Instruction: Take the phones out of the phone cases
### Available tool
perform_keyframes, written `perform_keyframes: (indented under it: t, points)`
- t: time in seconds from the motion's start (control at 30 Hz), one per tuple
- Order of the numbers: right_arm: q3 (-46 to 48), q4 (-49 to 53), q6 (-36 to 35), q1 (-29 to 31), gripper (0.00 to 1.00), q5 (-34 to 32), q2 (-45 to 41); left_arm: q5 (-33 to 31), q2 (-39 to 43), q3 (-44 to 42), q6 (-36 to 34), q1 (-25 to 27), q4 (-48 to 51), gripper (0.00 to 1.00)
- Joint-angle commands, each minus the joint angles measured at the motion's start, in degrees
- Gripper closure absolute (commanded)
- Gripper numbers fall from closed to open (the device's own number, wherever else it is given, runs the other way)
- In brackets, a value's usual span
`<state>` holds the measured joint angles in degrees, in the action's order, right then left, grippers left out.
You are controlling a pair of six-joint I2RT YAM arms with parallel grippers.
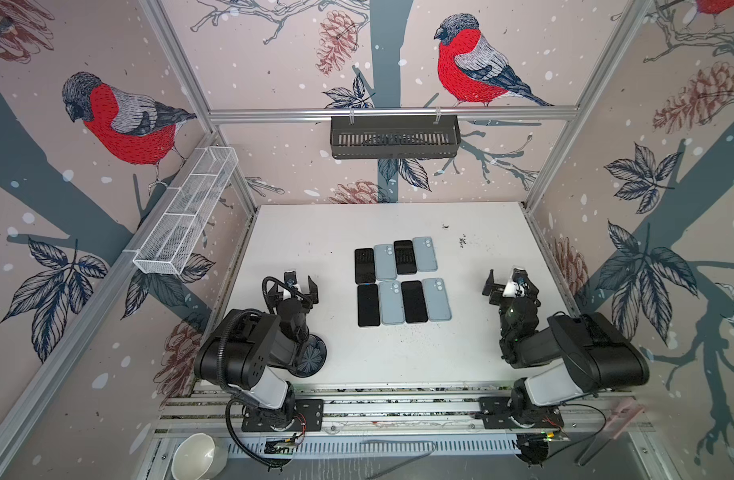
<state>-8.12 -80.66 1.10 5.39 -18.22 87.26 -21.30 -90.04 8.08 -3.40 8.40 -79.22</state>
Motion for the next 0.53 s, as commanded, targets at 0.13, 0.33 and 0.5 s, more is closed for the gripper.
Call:
perform_keyframes:
  t: [0.13, 0.33, 0.5]
  points:
    - [-4.78, 11.22, 4.96, -3.54, 0.01, 3.04, -1.46, 9.87, 0.53, 5.24, 3.86, -5.68, 3.66, 0.03]
    - [-4.62, 10.29, 4.33, -2.31, 0.01, 0.46, -1.16, 9.85, 0.70, 5.27, 3.91, -5.67, 3.96, 0.03]
    - [-4.98, 10.70, 4.52, -2.60, 0.00, 1.14, -0.94, 9.87, 0.75, 5.15, 3.93, -5.67, 3.90, 0.03]
